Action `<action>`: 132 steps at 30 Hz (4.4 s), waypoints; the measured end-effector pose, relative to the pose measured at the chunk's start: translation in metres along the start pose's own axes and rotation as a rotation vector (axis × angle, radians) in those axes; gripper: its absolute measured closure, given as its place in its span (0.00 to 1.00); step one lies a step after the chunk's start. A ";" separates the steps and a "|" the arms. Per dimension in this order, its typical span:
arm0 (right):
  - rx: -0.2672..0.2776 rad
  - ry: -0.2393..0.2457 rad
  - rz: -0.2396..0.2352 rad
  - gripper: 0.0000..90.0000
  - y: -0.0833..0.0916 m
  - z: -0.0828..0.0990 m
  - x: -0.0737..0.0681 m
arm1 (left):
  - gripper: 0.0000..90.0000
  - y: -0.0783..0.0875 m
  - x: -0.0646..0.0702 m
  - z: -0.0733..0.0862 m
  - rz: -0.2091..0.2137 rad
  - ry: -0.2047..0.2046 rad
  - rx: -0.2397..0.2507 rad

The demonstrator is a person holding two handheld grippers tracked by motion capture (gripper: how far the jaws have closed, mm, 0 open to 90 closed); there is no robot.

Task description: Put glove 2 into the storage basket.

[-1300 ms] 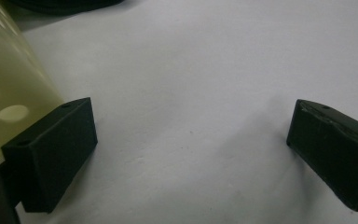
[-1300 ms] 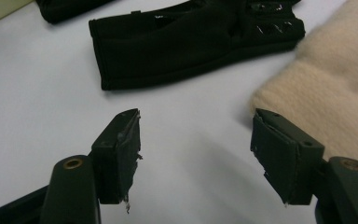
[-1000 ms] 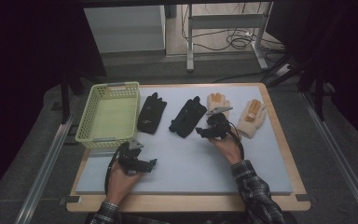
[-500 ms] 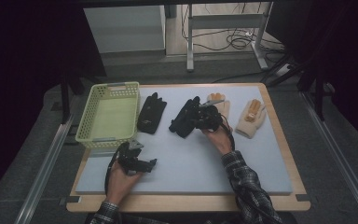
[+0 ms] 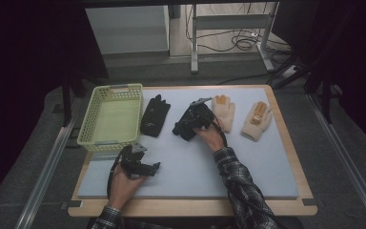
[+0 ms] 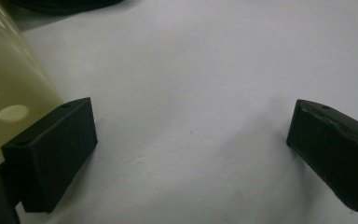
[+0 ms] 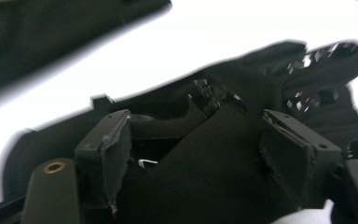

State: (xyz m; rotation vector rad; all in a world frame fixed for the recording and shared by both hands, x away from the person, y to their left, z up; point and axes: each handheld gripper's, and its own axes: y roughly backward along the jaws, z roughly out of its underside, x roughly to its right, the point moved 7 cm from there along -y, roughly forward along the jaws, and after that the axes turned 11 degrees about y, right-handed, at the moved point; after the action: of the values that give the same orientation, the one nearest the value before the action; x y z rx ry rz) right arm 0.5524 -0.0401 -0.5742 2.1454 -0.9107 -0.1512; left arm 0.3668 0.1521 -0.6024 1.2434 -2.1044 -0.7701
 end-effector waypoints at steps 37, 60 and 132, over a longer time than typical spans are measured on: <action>0.111 0.257 -0.213 0.92 0.132 0.024 -0.069 | 0.02 0.000 0.000 0.000 -0.001 0.003 0.005; 0.135 0.085 -0.279 0.55 0.098 0.038 -0.060 | 0.04 0.003 0.001 0.001 -0.003 -0.006 0.008; 0.042 0.230 -0.235 0.88 -0.038 -0.054 -0.096 | 0.02 0.015 -0.019 0.013 -0.013 0.017 -0.002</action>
State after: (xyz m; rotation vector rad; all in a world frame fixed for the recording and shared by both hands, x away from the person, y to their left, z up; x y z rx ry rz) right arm 0.5236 0.0724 -0.5817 2.2492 -0.5339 -0.0004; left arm 0.3561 0.1776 -0.6039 1.2599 -2.0830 -0.7646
